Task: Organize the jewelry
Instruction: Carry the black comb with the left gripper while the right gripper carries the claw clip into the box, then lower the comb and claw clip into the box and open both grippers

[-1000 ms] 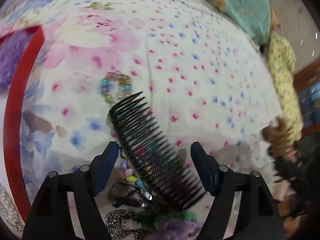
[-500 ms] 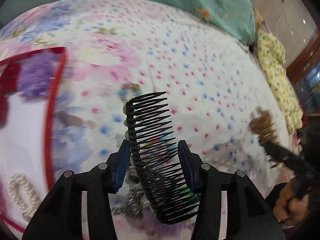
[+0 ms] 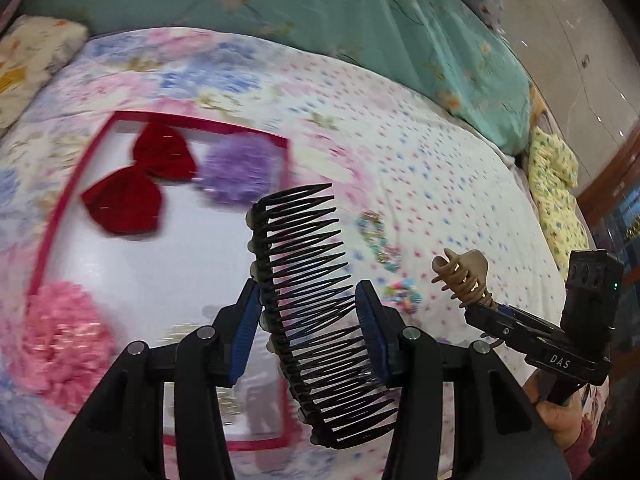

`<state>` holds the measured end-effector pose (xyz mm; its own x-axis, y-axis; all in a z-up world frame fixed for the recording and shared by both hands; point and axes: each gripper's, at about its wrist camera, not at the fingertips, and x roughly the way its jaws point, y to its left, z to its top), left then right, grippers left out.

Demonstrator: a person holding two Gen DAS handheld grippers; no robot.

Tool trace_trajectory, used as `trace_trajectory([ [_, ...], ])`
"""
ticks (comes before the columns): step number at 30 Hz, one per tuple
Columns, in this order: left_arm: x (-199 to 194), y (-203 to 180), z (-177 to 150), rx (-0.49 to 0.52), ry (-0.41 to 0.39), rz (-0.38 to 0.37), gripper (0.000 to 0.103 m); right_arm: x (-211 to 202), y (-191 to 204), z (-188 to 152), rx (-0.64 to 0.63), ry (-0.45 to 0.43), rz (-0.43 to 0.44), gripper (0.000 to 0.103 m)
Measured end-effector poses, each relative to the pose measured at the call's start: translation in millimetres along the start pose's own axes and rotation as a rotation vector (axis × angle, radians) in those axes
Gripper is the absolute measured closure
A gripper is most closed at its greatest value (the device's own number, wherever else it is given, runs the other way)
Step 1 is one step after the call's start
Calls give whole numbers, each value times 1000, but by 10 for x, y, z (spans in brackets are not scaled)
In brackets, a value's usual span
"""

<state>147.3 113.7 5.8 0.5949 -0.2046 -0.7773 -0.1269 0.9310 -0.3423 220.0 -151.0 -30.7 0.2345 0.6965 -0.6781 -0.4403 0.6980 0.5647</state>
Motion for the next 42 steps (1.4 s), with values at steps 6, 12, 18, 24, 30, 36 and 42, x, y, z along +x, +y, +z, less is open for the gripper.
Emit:
trace_trajectory([
  [6, -191, 469, 51, -55, -34, 44, 57, 322, 391, 127, -46, 13, 45, 59],
  [12, -241, 779, 107, -83, -48, 77, 57, 685, 747, 279, -84, 30, 72, 59],
  [18, -208, 999, 183, -102, -52, 95, 57, 962, 1027, 422, -110, 32, 90, 59],
  [24, -65, 1156, 309, -105, -38, 109, 57, 1249, 1186, 575, -135, 29, 62, 59],
  [30, 93, 1284, 447, -96, -25, 136, 57, 1572, 1216, 699, -148, 46, 17, 59],
  [36, 299, 1371, 530, -88, -6, 186, 57, 1826, 1191, 755, -157, 49, -33, 59],
  [42, 435, 1434, 505, -97, 15, 201, 56, 1956, 1236, 763, -189, 65, -42, 59],
])
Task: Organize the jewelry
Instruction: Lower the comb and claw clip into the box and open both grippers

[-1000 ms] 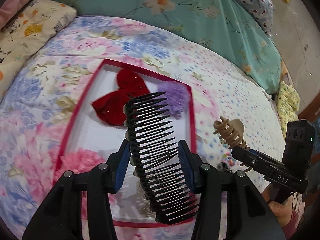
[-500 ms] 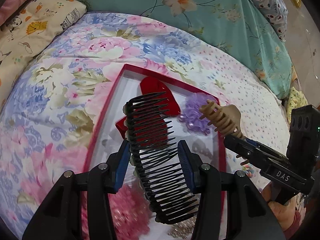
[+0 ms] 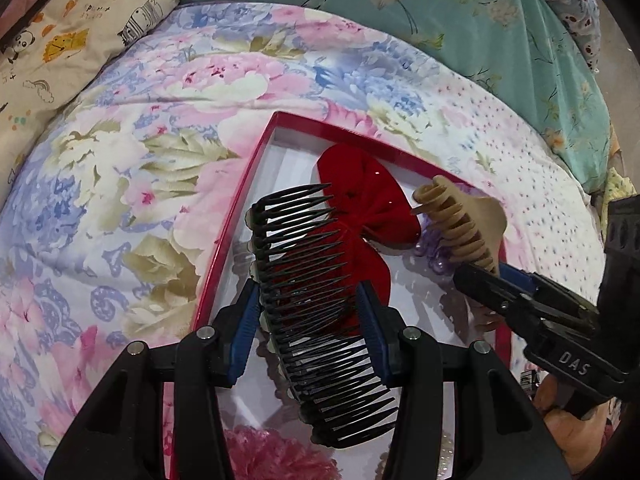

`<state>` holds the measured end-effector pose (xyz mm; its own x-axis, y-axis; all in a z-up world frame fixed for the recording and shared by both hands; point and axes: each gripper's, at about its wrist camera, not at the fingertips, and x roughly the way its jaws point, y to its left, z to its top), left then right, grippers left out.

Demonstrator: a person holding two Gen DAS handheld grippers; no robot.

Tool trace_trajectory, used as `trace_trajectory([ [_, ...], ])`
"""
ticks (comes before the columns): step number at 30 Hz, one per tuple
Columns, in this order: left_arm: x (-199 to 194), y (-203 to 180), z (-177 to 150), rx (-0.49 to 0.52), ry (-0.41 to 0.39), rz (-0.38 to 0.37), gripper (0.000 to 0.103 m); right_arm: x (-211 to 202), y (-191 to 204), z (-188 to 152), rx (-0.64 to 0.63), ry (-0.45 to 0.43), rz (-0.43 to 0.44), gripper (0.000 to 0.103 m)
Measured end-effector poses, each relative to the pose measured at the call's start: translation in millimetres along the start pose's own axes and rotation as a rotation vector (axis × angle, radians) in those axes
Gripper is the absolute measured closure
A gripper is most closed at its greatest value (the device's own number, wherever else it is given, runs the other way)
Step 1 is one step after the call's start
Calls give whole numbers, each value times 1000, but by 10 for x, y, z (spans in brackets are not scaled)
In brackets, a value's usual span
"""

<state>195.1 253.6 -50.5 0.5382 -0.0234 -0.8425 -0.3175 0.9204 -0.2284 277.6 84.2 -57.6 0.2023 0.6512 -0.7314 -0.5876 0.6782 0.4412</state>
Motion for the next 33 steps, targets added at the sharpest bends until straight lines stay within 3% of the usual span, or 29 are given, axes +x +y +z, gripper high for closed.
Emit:
trace_trajectory([
  [18, 31, -44, -1, 19, 6, 31, 53, 77, 66, 38, -38, 45, -7, 56],
  [33, 14, -37, -12, 5, 27, 40, 42, 69, 67, 58, -35, 56, 8, 51],
])
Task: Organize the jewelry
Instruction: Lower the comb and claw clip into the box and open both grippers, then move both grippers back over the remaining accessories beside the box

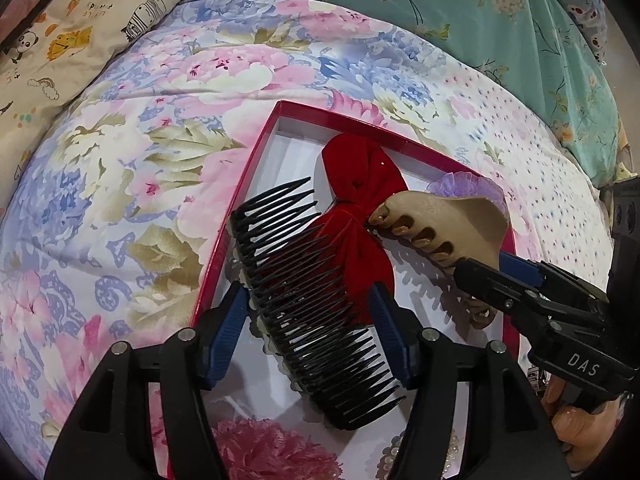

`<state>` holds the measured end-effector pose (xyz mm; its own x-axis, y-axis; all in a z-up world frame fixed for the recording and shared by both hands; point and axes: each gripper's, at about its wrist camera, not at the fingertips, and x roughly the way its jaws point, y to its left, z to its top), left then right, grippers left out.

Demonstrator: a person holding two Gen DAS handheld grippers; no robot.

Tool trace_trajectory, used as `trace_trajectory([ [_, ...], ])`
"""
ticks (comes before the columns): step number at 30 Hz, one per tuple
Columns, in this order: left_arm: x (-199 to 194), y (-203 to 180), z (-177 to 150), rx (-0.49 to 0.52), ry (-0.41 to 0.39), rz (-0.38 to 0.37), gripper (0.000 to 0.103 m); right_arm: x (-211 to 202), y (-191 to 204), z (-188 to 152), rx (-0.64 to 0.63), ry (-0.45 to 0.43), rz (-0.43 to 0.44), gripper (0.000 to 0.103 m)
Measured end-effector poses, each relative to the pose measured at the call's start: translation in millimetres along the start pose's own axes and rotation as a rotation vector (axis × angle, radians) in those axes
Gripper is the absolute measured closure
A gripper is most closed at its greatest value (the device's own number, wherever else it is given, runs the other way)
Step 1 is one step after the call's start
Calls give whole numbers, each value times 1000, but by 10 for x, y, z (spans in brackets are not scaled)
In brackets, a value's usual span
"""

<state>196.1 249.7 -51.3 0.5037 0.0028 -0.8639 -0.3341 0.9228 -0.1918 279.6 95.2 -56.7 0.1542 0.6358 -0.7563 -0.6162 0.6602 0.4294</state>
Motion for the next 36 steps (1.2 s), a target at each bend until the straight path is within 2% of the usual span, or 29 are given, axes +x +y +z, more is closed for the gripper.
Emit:
trace_trajectory([
  [3, -13, -6, 2, 2, 2, 2, 41, -26, -4, 0, 2, -2, 2, 51],
  [10, -162, -32, -20, 1, -19, 18, 26, -244, 2, 3, 17, -38, 27, 49],
  [13, -241, -25, -65, -7, -28, 19, 25, -430, 8, -25, 24, -66, 47, 43],
  [18, -365, -39, -170, -23, -35, 14, 25, -761, -68, -118, 53, -110, 66, 42],
  [23, -604, -125, -356, -27, -61, -19, 25, -1130, -248, -351, 90, -145, 61, 39],
  [27, -787, -255, -513, -24, -78, -56, 25, -1399, -515, -622, 137, -156, 21, 37],
  [36, -971, -658, -863, 1, -62, -128, 25, -1843, -1014, -1198, 255, -156, -45, 35],
])
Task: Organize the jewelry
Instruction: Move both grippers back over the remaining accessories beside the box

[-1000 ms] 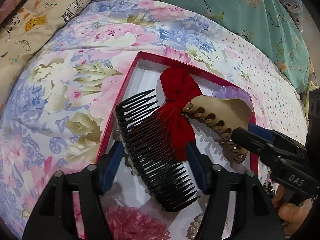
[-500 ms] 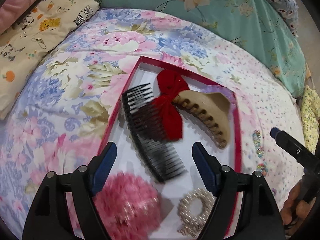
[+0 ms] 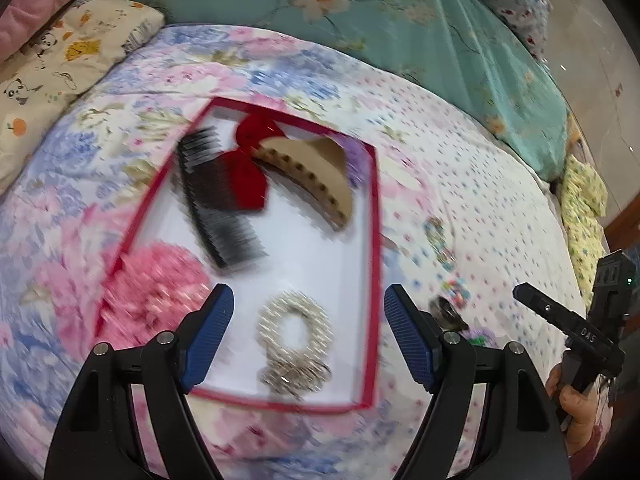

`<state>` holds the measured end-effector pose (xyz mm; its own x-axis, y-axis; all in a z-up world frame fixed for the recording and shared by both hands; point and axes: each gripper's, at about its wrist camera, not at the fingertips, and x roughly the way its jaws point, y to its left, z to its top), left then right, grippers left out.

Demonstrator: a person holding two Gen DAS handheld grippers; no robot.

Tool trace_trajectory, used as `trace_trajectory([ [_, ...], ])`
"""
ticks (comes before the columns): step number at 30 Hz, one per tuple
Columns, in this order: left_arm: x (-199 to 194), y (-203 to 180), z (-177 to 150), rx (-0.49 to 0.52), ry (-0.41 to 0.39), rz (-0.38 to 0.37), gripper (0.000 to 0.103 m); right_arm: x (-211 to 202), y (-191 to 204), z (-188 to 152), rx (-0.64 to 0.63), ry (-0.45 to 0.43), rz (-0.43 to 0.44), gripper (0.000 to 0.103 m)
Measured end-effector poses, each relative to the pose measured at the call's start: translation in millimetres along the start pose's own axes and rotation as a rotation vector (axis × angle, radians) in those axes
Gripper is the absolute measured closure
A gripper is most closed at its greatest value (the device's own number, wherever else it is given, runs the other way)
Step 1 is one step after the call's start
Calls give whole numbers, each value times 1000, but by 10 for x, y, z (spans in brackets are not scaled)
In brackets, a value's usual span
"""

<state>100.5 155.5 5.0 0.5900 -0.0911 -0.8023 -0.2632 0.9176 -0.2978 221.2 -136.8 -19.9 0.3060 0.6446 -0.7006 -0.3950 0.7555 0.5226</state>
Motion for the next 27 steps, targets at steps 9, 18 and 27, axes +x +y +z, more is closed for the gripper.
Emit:
trace_trajectory([
  [9, 75, -484, -357, 60, 70, -72, 25, -332, -413, -355, 113, -12, -8, 35],
  [18, 295, -991, -598, 131, 148, -135, 25, -529, -535, -561, 148, -41, -5, 34],
  [27, 727, -1547, -784, 258, 221, -145, 25, -598, -656, -624, 191, -52, -12, 34],
])
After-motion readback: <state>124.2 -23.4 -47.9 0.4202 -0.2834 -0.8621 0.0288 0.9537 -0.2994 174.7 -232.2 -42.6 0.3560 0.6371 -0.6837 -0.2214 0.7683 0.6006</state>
